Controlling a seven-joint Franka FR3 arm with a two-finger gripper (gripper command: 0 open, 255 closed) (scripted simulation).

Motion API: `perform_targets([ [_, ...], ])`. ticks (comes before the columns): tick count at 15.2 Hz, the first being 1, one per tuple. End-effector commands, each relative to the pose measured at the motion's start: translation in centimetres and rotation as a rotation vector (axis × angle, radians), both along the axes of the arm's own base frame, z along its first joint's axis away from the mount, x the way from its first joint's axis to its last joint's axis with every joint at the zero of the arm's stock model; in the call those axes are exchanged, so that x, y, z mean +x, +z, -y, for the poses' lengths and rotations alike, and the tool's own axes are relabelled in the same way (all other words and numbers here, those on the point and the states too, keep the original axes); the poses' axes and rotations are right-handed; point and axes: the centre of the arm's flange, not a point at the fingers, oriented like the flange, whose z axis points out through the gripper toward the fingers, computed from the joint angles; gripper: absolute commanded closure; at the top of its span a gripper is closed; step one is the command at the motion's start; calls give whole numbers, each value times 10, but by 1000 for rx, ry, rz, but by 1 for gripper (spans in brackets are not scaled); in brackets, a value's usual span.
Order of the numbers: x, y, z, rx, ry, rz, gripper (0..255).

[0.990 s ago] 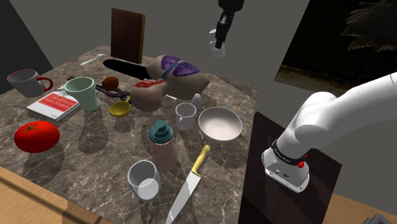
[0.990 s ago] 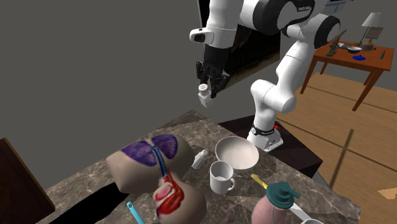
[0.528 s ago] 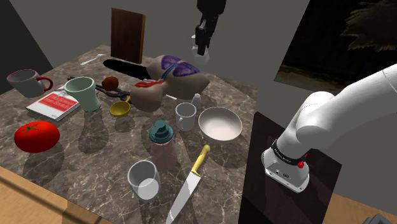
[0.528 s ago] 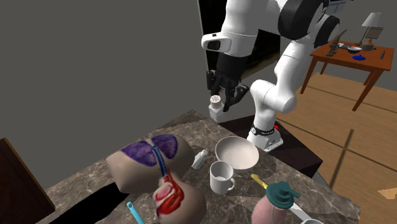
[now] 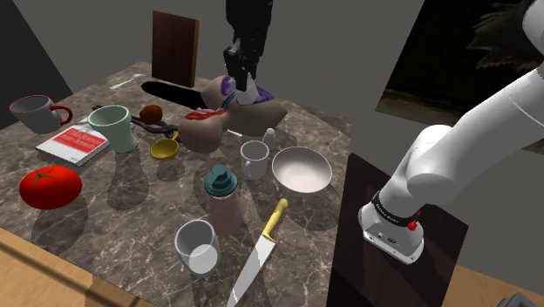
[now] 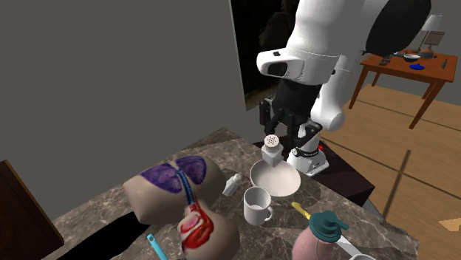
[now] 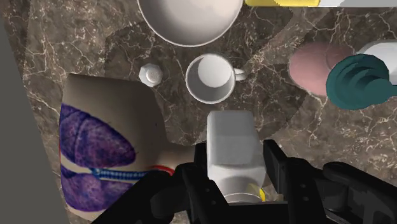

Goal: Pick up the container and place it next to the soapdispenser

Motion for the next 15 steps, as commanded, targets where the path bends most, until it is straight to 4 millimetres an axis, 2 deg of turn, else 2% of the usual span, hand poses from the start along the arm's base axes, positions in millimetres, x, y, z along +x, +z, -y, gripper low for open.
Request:
perform_targets([
  [1,-1,1,-25,1,-2,0,255],
  [15,-8,1,-210,1,-2,0,255],
])
